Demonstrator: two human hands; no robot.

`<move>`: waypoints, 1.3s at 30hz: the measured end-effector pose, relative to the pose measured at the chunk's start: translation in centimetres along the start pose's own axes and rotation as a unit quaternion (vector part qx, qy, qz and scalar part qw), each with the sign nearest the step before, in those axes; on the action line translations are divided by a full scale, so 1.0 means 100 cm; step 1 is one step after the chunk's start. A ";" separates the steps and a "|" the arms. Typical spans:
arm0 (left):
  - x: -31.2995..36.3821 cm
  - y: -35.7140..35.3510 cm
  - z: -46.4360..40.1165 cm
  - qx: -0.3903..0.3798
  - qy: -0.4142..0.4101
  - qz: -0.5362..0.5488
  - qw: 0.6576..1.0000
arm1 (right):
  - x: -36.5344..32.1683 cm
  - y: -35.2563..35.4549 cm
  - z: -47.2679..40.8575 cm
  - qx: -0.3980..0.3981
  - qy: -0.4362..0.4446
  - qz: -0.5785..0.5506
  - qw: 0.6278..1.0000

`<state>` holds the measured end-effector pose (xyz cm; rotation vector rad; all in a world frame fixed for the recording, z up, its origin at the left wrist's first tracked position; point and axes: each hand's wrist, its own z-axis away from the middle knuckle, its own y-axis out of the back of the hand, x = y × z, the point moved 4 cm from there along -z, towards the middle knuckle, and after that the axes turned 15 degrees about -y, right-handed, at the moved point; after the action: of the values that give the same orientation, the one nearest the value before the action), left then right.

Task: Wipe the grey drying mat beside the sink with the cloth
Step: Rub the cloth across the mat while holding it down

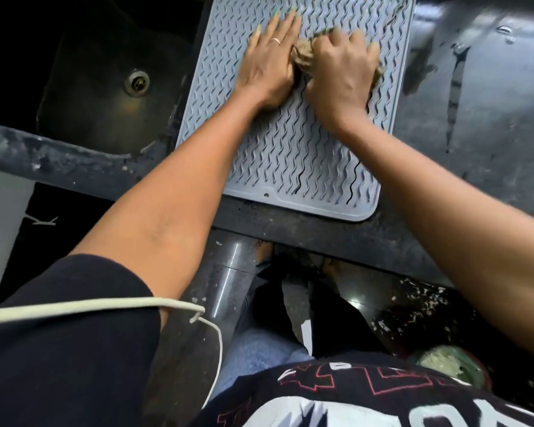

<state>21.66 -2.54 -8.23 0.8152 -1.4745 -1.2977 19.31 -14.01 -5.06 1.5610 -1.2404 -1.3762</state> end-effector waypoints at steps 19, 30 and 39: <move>0.010 0.000 0.034 -0.003 -0.004 -0.019 1.000 | 0.013 0.013 0.021 -0.023 0.039 -0.010 0.999; 0.010 -0.002 0.034 0.005 0.001 -0.011 1.000 | 0.027 0.059 0.179 -0.031 0.159 -0.097 0.982; -0.002 0.010 0.034 0.063 0.017 0.007 0.998 | 0.012 0.049 0.042 -0.064 0.014 -0.132 0.989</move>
<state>18.59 -1.03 -7.21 0.9034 -1.5431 -1.1844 14.17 -16.25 -1.59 1.6912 -0.9324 -1.5593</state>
